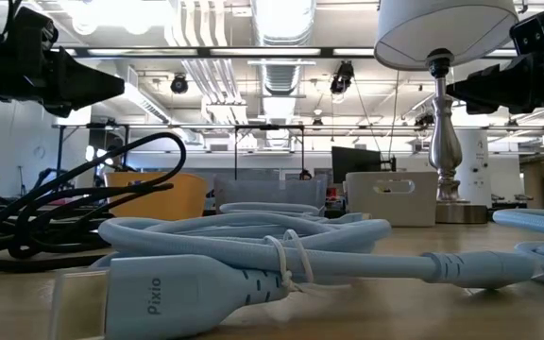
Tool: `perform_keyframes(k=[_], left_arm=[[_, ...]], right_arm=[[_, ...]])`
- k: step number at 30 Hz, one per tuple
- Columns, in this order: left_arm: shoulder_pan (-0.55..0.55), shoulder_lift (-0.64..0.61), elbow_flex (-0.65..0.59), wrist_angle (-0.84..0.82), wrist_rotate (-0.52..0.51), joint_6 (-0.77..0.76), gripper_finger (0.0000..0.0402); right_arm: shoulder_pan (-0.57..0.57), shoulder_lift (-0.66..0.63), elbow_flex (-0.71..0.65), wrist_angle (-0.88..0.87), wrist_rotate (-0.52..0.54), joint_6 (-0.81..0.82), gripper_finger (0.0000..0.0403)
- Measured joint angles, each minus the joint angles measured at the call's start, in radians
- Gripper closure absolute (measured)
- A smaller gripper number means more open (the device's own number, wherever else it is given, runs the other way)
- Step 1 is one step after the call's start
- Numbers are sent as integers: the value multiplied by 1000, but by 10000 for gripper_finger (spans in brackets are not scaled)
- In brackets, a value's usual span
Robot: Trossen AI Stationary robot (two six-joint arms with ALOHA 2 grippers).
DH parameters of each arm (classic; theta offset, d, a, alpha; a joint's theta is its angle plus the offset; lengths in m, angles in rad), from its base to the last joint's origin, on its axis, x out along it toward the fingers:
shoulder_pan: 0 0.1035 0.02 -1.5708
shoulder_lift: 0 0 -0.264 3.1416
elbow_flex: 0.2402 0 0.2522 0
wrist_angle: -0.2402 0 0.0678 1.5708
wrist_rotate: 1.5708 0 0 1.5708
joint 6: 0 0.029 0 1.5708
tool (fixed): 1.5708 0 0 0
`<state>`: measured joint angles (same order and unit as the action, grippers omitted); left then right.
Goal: Pick & Place USB Port
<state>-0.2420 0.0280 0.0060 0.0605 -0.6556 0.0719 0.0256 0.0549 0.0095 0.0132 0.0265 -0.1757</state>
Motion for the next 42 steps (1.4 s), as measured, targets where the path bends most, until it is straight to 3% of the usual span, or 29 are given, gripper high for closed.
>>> perform_keyframes(k=[18, 33, 42], left_arm=[[0, 0, 0, 0, 0, 0, 254], [-1, 0, 0, 0, 0, 0, 254], [-1, 0, 0, 0, 0, 0, 254]], right_arm=[[0, 0, 0, 0, 0, 0, 335], [0, 0, 0, 0, 0, 0, 318], [0, 0, 0, 0, 0, 0, 333]])
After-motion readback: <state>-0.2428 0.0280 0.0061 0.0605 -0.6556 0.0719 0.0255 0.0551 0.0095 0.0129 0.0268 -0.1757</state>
